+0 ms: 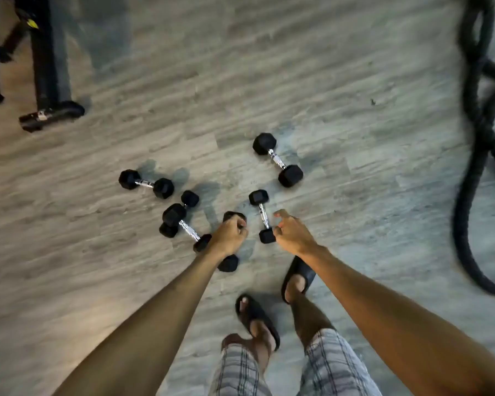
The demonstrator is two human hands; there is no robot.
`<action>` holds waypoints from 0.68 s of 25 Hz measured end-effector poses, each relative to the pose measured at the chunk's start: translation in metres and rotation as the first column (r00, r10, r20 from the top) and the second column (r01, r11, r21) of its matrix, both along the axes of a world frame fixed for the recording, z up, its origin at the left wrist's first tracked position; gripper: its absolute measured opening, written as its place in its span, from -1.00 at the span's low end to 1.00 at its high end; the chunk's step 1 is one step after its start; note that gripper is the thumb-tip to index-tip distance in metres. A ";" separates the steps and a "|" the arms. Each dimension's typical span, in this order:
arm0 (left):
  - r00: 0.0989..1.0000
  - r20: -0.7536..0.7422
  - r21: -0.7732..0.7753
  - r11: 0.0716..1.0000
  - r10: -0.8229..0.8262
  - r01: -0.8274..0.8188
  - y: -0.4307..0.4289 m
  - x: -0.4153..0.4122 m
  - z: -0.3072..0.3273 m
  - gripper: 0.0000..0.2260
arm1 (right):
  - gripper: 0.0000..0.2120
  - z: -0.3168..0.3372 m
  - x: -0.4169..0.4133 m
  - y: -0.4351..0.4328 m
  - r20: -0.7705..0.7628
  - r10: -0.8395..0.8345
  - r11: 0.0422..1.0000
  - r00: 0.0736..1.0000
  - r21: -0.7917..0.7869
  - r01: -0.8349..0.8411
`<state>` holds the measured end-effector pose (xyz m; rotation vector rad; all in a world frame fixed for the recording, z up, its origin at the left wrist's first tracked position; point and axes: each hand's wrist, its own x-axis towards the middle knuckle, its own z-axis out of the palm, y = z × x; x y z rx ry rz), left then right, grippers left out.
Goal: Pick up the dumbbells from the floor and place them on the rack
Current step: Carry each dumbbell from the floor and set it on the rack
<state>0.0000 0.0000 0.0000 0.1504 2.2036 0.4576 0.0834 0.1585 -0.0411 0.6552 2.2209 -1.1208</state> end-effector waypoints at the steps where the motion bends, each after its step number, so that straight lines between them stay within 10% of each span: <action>1: 1.000 0.014 0.006 1.000 0.019 -0.019 0.006 -0.002 -0.020 -0.78 | -0.69 -0.017 0.001 0.001 0.009 -0.033 0.999 0.999 -0.018 0.033; 12: 0.990 0.128 -0.072 0.995 -0.059 0.069 0.014 -0.030 -0.306 -0.74 | -0.62 -0.307 0.035 -0.030 0.246 -0.268 0.949 0.931 -0.098 0.299; 17: 0.996 0.087 -0.111 0.994 0.005 0.005 0.020 -0.071 -0.436 -0.65 | -0.52 -0.426 0.029 -0.064 0.402 -0.621 0.707 0.673 -0.084 0.702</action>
